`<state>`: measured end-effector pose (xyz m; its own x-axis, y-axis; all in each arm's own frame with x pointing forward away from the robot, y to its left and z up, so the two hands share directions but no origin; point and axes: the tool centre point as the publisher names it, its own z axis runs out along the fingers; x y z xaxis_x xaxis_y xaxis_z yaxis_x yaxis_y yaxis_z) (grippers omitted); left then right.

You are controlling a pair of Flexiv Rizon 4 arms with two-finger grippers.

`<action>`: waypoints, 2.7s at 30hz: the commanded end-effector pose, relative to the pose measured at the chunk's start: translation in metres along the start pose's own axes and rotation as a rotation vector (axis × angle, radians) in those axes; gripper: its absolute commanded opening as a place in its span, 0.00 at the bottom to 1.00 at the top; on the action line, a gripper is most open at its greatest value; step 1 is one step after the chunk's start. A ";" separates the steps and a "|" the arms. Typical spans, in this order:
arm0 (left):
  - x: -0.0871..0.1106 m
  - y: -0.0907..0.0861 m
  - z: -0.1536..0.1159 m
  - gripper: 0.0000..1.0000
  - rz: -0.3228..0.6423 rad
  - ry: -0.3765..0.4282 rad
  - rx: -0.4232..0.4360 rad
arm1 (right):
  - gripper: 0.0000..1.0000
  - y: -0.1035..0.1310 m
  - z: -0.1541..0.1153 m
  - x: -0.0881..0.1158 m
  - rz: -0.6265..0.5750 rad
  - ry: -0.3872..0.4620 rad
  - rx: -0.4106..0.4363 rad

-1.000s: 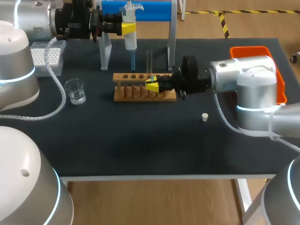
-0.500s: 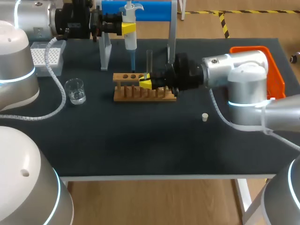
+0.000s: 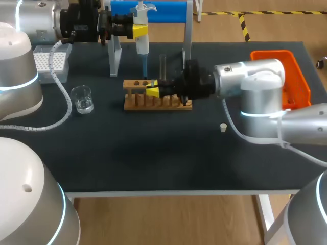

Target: Invert the test tube, pick up the pipette, mount the tip to pipette, aspirate from beaker and dispense into the tube, eject the tip, return the pipette, and cap with the stopper.

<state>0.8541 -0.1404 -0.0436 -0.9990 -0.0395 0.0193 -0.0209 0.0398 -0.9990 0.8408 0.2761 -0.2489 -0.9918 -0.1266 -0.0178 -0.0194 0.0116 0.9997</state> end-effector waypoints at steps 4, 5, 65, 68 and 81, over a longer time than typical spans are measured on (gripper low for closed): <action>0.001 0.000 0.000 0.00 0.001 -0.001 0.000 | 0.00 -0.006 0.007 -0.001 0.001 -0.003 0.002; 0.001 0.000 0.000 0.00 0.001 -0.001 0.000 | 0.00 -0.006 0.008 -0.002 0.002 -0.004 0.002; 0.001 0.000 0.000 0.00 0.001 -0.001 0.000 | 0.00 0.002 0.015 -0.007 -0.007 -0.032 -0.010; 0.001 0.000 0.000 0.00 0.001 -0.001 0.000 | 0.00 -0.001 0.015 -0.007 -0.006 -0.031 -0.001; 0.001 0.000 0.000 0.00 0.001 -0.001 0.000 | 0.00 -0.003 0.019 -0.011 0.001 -0.034 0.006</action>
<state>0.8540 -0.1405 -0.0432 -0.9990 -0.0395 0.0201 -0.0217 0.0408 -0.9989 0.8482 0.2930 -0.2510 -0.9955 -0.0928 -0.0175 -0.0193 0.0186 0.9996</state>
